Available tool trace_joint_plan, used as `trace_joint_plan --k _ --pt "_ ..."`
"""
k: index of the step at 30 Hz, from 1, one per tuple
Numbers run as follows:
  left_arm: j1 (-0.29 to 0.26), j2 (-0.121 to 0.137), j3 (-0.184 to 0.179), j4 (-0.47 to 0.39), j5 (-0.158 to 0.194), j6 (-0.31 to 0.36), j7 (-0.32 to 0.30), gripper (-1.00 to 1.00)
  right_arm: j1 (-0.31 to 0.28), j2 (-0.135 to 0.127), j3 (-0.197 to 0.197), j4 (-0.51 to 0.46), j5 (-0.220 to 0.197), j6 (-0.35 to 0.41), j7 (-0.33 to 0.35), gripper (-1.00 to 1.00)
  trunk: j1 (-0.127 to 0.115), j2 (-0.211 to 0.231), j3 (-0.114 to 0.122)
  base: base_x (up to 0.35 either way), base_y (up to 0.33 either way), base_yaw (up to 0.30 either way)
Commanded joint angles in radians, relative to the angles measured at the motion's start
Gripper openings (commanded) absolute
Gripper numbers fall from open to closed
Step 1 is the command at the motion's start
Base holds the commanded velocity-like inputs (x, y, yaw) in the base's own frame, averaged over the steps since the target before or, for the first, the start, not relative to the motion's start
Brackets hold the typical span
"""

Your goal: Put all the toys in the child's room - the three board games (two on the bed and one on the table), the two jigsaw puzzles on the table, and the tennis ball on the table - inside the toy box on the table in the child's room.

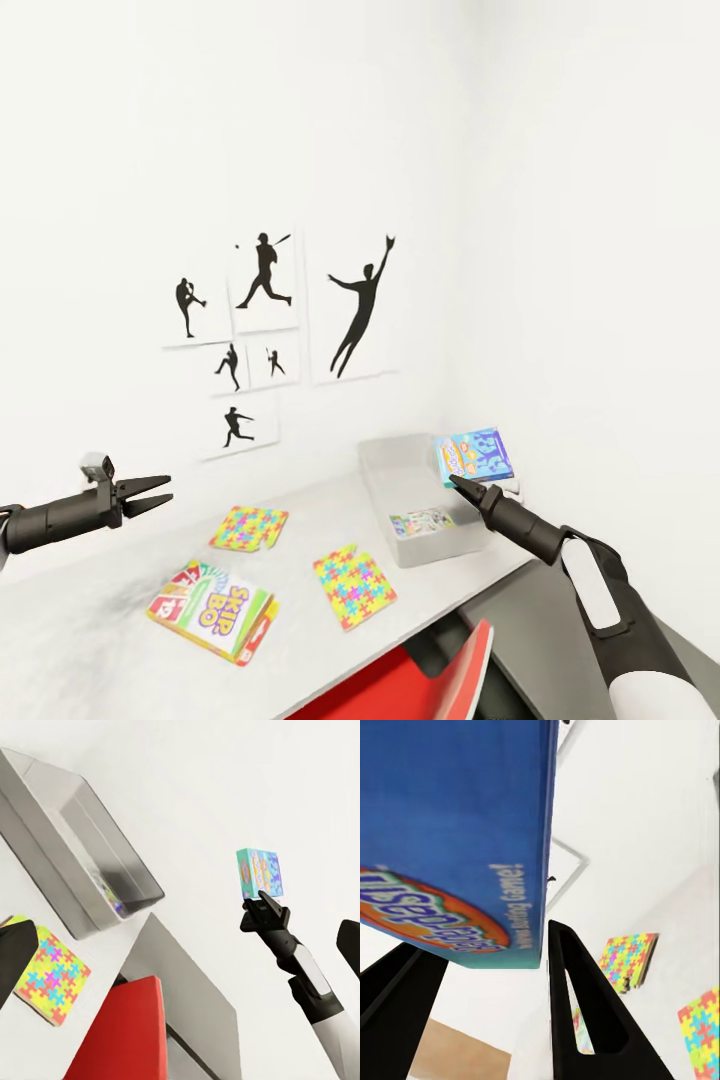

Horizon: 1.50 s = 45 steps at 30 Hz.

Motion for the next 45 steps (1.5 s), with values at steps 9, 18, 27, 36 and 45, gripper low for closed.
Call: trace_joint_plan --k 9,18,27,36,45 --pt "0.000 0.000 0.000 0.000 0.001 0.011 -0.004 1.00 -0.001 0.000 -0.001 0.000 -0.006 0.007 0.001 -1.00 0.001 -0.001 -0.004 0.032 0.005 -0.260" --pt "0.000 0.000 0.001 0.000 0.002 0.012 -0.004 1.00 -0.001 0.000 -0.001 0.000 -0.006 0.008 0.001 -1.00 0.001 -0.001 -0.005 0.001 0.000 -0.182" --pt "0.000 0.002 0.006 0.000 0.002 0.021 -0.044 1.00 -0.001 0.001 0.000 -0.001 -0.004 0.008 -0.001 -1.00 0.001 -0.001 -0.005 0.000 0.000 -0.011" --pt "0.000 0.002 0.006 0.000 -0.003 0.020 -0.051 1.00 -0.001 0.001 0.002 -0.001 0.001 0.009 -0.004 -1.00 0.001 -0.001 -0.005 0.000 0.000 0.000" --pt "0.000 0.002 0.006 0.000 -0.005 0.020 -0.051 1.00 -0.001 0.002 0.007 -0.002 0.006 0.009 -0.011 -1.00 0.001 -0.001 -0.011 0.000 0.000 0.000"
